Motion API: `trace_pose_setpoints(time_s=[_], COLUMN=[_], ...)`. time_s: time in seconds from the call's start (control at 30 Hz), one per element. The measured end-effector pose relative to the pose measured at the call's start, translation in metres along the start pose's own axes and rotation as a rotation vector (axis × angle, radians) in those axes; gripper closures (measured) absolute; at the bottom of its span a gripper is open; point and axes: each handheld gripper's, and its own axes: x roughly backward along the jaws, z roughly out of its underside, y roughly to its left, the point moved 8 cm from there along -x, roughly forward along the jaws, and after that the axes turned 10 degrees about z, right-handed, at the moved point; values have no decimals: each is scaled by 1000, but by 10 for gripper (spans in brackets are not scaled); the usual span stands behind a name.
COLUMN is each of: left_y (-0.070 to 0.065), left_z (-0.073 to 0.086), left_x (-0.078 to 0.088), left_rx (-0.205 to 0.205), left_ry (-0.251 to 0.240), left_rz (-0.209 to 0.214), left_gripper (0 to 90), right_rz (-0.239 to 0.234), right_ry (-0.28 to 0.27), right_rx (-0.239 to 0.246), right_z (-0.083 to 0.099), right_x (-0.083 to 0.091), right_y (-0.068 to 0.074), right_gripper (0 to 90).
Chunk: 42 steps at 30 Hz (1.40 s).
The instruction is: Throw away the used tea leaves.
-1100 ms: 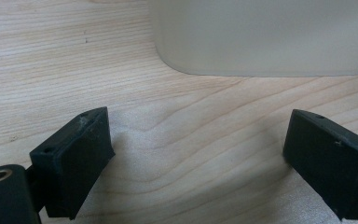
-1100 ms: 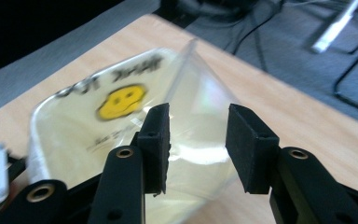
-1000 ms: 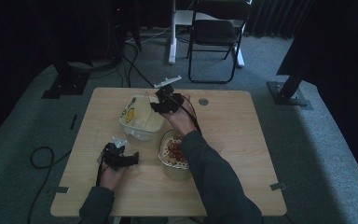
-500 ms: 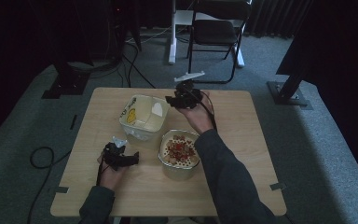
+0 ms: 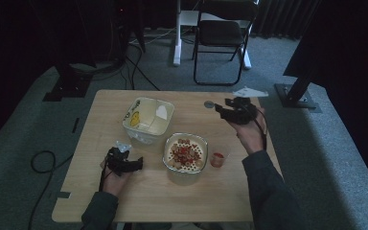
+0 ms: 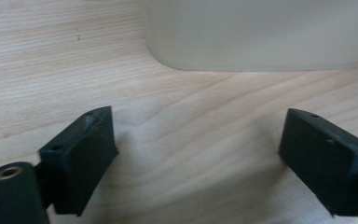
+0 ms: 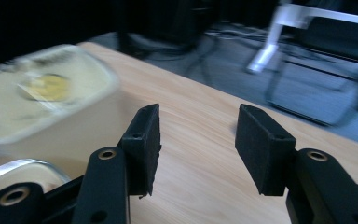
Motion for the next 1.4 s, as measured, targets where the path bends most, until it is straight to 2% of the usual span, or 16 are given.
trace_pose_setpoints(time_s=[0.03, 0.1, 0.2, 0.3, 0.37, 0.43, 0.5, 0.67, 0.77, 0.9, 1.07, 1.3, 1.4], left_y=[-3, -10, -22, -32, -39, -46, -51, -61, -63, -66, -71, -81, -90], left_z=[1, 2, 6, 10, 13, 15, 17, 20, 20, 20, 20, 20, 22], left_x=[0, 1, 2, 5, 6, 7, 8, 10, 9, 9, 7, 6, 7], left_rx=[-4, -20, -50, -74, -92, -103, -118, -140, -147, -150, -161, -184, -201], left_ry=[3, 9, 12, 21, 28, 30, 37, 40, 40, 37, 35, 35, 43], left_rz=[7, 22, 50, 72, 88, 103, 116, 138, 143, 147, 159, 180, 197], left_gripper=[121, 122, 121, 121, 121, 121, 121, 121, 121, 121, 121, 121, 124], right_rz=[30, 64, 67, 52, 46, 43, 24, -23, -66, -102, -127, -150, -139], right_ry=[0, 48, 84, 101, 112, 129, 158, 179, 179, 168, 158, 93, 71], right_rx=[-4, -10, -49, -115, -138, -148, -146, -132, -119, -101, -68, -65, -56], right_z=[7, 24, 46, 68, 84, 102, 120, 158, 175, 188, 196, 186, 182], right_x=[2, 6, 10, 14, 15, 16, 16, 22, 26, 27, 13, -13, -20], right_y=[-8, -22, -36, -47, -50, -50, -47, -35, -22, -4, 16, 29, 32], right_gripper=[509, 547, 507, 424, 359, 333, 313, 246, 208, 206, 207, 250, 295])
